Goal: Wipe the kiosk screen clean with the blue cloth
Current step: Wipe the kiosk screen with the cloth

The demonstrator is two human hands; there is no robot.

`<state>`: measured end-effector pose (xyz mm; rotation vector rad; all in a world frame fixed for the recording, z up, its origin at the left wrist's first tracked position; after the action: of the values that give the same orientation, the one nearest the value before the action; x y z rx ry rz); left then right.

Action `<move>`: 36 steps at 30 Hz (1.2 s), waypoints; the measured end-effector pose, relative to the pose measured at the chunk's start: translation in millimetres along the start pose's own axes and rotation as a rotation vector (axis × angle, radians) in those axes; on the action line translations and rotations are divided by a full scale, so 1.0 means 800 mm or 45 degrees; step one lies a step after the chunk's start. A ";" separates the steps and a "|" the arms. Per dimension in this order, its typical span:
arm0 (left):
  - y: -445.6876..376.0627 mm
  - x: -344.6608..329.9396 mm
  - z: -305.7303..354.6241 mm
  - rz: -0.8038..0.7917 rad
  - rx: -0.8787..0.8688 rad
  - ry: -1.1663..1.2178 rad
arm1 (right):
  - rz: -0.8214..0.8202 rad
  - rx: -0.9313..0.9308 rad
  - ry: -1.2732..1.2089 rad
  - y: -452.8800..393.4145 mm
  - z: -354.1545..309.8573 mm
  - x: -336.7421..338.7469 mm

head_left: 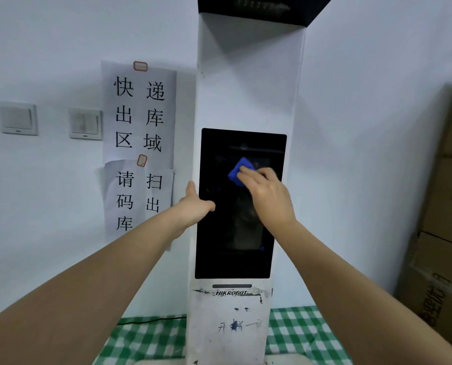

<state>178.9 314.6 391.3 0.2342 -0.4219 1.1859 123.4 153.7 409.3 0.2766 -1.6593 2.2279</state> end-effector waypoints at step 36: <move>0.000 0.006 0.009 -0.015 -0.071 0.168 | -0.154 0.259 0.026 -0.008 -0.046 -0.012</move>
<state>179.2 316.1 399.9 0.1093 -0.3372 1.1686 136.5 188.8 400.6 0.3931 -1.3687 2.3004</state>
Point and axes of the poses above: each hand's wrist, its own y-axis away from the middle knuckle, its own x-axis out of the back of the hand, z = x × y, the point moved 3 cm from there along -y, towards the middle knuckle, and after that the axes turned 3 degrees about y, right-handed, at the moved point
